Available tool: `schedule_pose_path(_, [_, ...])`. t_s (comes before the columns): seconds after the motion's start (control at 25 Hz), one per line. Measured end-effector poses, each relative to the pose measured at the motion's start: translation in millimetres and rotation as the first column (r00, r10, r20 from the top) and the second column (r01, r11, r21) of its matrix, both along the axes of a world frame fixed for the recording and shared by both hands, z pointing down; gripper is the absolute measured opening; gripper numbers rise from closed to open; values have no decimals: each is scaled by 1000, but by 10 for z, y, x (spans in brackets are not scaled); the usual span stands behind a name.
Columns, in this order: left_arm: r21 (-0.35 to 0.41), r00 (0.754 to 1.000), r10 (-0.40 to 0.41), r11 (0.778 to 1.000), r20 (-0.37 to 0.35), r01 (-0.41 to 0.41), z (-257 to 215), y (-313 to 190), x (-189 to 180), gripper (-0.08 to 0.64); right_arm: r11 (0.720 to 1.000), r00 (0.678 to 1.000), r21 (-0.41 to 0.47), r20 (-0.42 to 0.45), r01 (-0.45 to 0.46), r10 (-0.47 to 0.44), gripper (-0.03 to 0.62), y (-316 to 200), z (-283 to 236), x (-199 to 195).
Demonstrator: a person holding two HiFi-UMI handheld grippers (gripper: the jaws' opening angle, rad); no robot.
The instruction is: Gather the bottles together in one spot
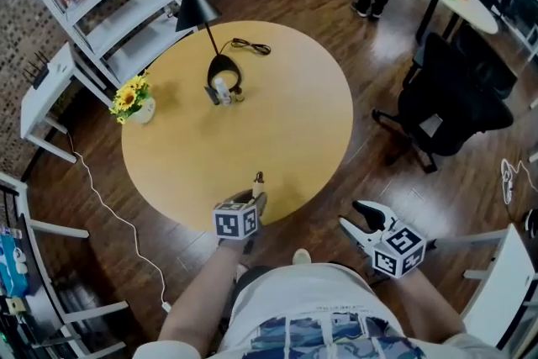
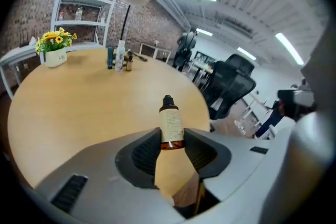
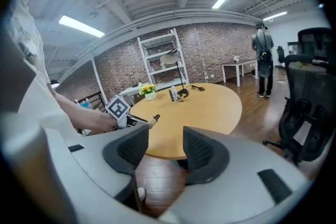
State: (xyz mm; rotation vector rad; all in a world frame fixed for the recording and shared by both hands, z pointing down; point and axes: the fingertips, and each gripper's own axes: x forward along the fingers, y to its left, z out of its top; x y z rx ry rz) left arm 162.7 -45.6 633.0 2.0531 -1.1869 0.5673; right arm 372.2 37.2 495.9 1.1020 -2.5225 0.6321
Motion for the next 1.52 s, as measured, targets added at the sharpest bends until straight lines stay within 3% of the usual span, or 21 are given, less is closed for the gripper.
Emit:
schedule_pose_path(0.12, [161, 974, 117, 983, -194, -86, -748, 296, 233, 148, 997, 990, -15, 119, 77, -75, 195, -118, -178, -394])
schedule_pose_path(0.24, [307, 913, 270, 936, -305, -174, -1385, 628, 328, 148, 986, 960, -27, 233, 167, -156, 195, -229, -414, -930])
schedule_pose_path(0.36, [390, 871, 352, 897, -342, -210, -1755, 884, 190, 147, 963, 908, -34, 342, 268, -241, 195, -251, -684, -1540])
schedule_pose_path(0.48, [425, 849, 382, 880, -364, -214, -1902, 1058, -106, 149, 932, 849, -45, 429, 360, -308, 193, -170, -866, -2083])
schedule_pose_path(0.6, [442, 835, 420, 863, -356, -246, -1918, 1232, -464, 147, 901, 794, -54, 497, 430, -349, 133, 6, -970, -2558])
schedule_pose_path(0.68, [453, 824, 446, 850, -350, -268, -1927, 1347, -683, 147, 891, 782, -53, 505, 451, -366, 125, 137, -989, -2847])
schedule_pose_path(0.72, [459, 819, 452, 846, -352, -270, -1931, 1383, -795, 147, 891, 784, -51, 499, 451, -368, 73, 181, -987, -2975])
schedule_pose_path(0.76, [464, 817, 455, 844, -355, -268, -1926, 1405, -907, 147, 895, 791, -51, 491, 444, -364, 72, 209, -979, -3087])
schedule_pose_path(0.92, [450, 833, 426, 858, -353, -248, -1848, 1432, -1299, 146, 919, 831, -39, 444, 393, -336, 69, 251, -958, -3400])
schedule_pose_path(1.08, [375, 886, 379, 888, -268, -267, -1642, 1428, -1706, 172, 950, 895, 21, 329, 311, -300, 69, 168, -951, -3473])
schedule_pose_path(1.24, [244, 936, 291, 939, -198, -240, -1331, 1366, -2099, 172, 972, 962, 84, 152, 218, -229, 69, -74, -862, -3337])
schedule_pose_path(1.36, [174, 954, 207, 970, -217, -171, -1163, 1204, -2237, 164, 978, 983, 122, 53, 170, -178, 69, -388, -786, -3159])
schedule_pose_path(1.52, [132, 961, 161, 982, -225, -134, -1067, 936, -2248, 164, 976, 990, 164, -30, 142, -139, 69, -971, -658, -2940])
